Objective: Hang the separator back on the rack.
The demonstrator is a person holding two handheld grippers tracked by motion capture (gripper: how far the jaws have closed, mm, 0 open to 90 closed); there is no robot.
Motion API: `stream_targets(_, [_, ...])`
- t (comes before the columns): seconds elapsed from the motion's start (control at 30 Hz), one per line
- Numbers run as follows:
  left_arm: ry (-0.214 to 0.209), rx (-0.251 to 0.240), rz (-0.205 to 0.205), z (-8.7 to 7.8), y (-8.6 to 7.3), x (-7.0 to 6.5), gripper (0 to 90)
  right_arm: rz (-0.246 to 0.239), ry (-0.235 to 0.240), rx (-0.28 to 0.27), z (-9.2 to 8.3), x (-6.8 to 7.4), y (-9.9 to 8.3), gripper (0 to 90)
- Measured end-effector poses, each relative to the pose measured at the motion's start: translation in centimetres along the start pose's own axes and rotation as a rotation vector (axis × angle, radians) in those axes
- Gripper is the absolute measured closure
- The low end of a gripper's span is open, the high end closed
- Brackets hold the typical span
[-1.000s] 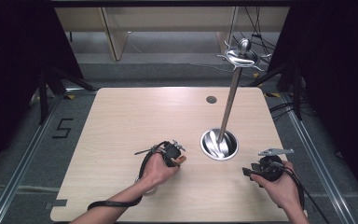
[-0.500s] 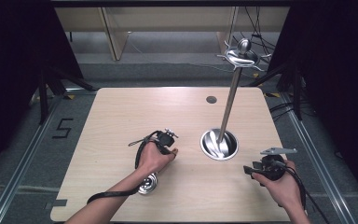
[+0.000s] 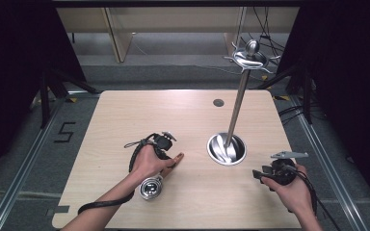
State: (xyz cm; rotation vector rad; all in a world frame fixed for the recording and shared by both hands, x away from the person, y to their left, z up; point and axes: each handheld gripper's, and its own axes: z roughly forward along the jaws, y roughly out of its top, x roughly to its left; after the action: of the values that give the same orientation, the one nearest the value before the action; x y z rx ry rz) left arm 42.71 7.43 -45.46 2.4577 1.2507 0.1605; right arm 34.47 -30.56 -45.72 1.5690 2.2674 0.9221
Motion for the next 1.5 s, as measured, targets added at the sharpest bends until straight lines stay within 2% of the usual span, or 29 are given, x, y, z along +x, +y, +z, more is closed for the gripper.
stream_targets(0.03, [0.003,0.014,0.004,0.1,0.1,0.0,47.0,-0.001,-0.003,-0.003,0.0,0.0,0.0,52.6])
stream_targets(0.07, [-0.005,0.031,-0.02,0.2,0.1,-0.3,45.8,-0.004,0.0,-0.011,0.0,-0.1,0.0,52.6])
stream_targets(0.1, [-0.008,0.053,-0.01,0.2,0.2,-0.3,44.9,-0.01,-0.005,-0.015,0.1,-0.2,0.0,52.5])
stream_targets(0.13, [-0.009,0.091,0.029,0.2,0.2,-0.1,44.3,-0.009,-0.01,-0.013,0.0,-0.2,-0.1,52.4])
stream_targets(0.17, [-0.009,0.091,0.029,0.2,0.2,-0.1,43.1,-0.009,-0.01,-0.013,0.0,-0.2,-0.1,52.4])
stream_targets(0.2, [0.0,0.148,0.099,0.6,0.3,0.1,42.4,-0.017,-0.005,-0.015,-0.1,-0.1,-0.1,52.3])
stream_targets(0.23, [-0.013,0.185,0.101,0.7,0.4,0.1,42.3,-0.025,-0.005,-0.02,-0.1,-0.2,-0.1,52.3])
stream_targets(0.27, [-0.015,0.17,0.053,1.1,0.2,-0.3,42.1,-0.003,-0.01,-0.016,-0.2,0.0,0.0,52.3])
stream_targets(0.37, [0.012,0.195,0.061,1.3,0.3,-0.2,42.8,0.006,-0.007,-0.011,-0.1,0.1,0.1,52.2])
stream_targets(0.43, [0.01,0.223,0.055,1.6,0.2,-0.4,44.1,-0.028,-0.004,-0.026,0.1,0.0,0.1,52.0])
stream_targets(0.47, [0.018,0.205,0.048,1.9,-0.1,-0.5,44.8,-0.032,-0.005,-0.024,0.1,0.0,0.1,52.0])
stream_targets(0.6, [0.014,0.255,0.071,2.0,-0.3,-0.5,48.0,-0.01,-0.01,-0.003,0.0,0.1,0.0,51.9])
stream_targets(0.63, [0.013,0.252,0.059,2.1,-0.4,-0.6,48.8,0.01,-0.001,-0.003,-0.1,0.2,0.0,51.9])
stream_targets(0.7, [0.027,0.262,0.083,2.2,-0.3,-0.6,51.1,0.007,-0.004,-0.002,0.0,0.2,0.0,51.8])
stream_targets(0.77, [0.021,0.269,0.073,2.2,-0.4,-0.6,53.2,-0.011,-0.004,-0.009,0.0,0.1,0.0,51.7])
stream_targets(0.87, [0.032,0.293,0.094,2.5,-0.6,-0.7,55.1,-0.006,0.009,-0.008,0.0,0.2,0.1,51.8])
stream_targets(0.9, [0.032,0.293,0.094,2.5,-0.6,-0.7,56.4,-0.03,0.01,-0.022,0.2,0.0,0.1,51.9])
stream_targets(1.0, [0.029,0.3,0.092,2.5,-0.7,-0.9,59.5,0.011,0.014,0.001,0.1,0.2,0.2,51.9])
stream_targets(1.03, [0.029,0.3,0.092,2.5,-0.7,-0.9,61.5,-0.018,0.013,-0.018,0.3,0.0,0.2,51.9])
stream_targets(1.1, [0.042,0.302,0.104,2.5,-0.7,-1.0,66.2,-0.009,0.012,-0.008,0.2,0.2,0.3,51.8])
stream_targets(1.13, [0.041,0.293,0.095,2.5,-0.8,-1.2,67.3,0.001,0.008,-0.065,0.7,0.3,0.1,51.8])
stream_targets(1.17, [0.046,0.298,0.113,2.4,-0.7,-1.2,67.7,-0.021,0.011,-0.048,0.5,0.3,0.1,51.8])
stream_targets(1.23, [0.044,0.284,0.107,2.4,-0.9,-1.3,68.1,-0.032,0.002,-0.015,0.3,0.3,0.2,51.8])
stream_targets(1.27, [0.017,0.273,0.11,2.4,-1.1,-1.2,68.2,-0.003,0.011,0.005,0.2,0.6,0.3,51.8])
stream_targets(1.33, [0.004,0.256,0.109,2.2,-1.4,-1.0,68.3,-0.003,0.012,0.006,0.2,0.6,0.3,51.8])
stream_targets(1.37, [-0.009,0.278,0.111,2.0,-1.3,-0.9,68.3,-0.002,0.019,-0.001,0.3,0.6,0.3,51.8])
stream_targets(1.43, [-0.029,0.233,0.108,1.6,-1.6,-0.8,68.3,-0.031,0.005,-0.011,0.4,0.4,0.3,51.8])
stream_targets(1.47, [-0.029,0.233,0.108,1.6,-1.6,-0.8,68.3,-0.031,0.005,-0.011,0.4,0.4,0.3,51.8])
stream_targets(1.5, [-0.042,0.202,0.114,1.3,-1.7,-0.7,68.3,-0.027,0.007,-0.014,0.4,0.4,0.4,51.9])
